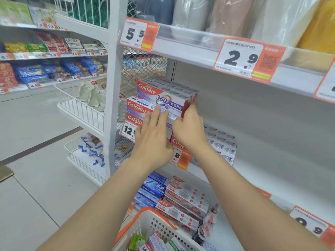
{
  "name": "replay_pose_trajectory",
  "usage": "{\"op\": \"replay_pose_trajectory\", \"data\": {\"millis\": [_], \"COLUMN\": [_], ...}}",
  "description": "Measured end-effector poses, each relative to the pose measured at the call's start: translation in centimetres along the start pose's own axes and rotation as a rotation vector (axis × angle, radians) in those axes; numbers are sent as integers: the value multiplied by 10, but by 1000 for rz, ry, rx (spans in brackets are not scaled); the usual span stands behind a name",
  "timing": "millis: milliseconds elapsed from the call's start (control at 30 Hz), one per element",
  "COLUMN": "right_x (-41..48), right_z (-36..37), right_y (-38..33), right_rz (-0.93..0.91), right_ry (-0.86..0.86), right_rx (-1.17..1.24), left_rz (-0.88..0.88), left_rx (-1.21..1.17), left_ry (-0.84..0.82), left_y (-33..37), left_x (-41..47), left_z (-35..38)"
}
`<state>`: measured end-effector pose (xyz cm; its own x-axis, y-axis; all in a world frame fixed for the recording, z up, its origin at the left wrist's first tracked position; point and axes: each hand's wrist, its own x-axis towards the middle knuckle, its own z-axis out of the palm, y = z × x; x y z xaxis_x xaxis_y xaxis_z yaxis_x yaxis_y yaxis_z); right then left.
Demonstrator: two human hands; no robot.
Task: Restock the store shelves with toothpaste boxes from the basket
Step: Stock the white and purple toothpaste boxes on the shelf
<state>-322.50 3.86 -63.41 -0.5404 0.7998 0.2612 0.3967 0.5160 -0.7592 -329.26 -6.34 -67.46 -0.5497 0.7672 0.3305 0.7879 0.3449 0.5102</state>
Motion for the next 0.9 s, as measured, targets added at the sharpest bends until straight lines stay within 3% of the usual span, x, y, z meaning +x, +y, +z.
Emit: {"op": "replay_pose_trajectory", "data": {"millis": [200, 367, 533, 767, 900], "right_x": [11, 20, 48, 49, 54], "right_z": [18, -7, -19, -18, -12], "right_y": [9, 16, 34, 31, 33], "right_rz": [81, 108, 255, 65, 47], "right_ry": [-219, 7, 2, -92, -88], "right_rx": [15, 93, 133, -19, -18], "left_rz": [19, 46, 60, 51, 53], "left_rx": [68, 177, 164, 163, 163], "left_ry": [-55, -5, 12, 13, 17], "left_y": [2, 2, 2, 6, 7], "left_x": [6, 7, 8, 8, 8], "left_z": [4, 4, 6, 8, 7]}}
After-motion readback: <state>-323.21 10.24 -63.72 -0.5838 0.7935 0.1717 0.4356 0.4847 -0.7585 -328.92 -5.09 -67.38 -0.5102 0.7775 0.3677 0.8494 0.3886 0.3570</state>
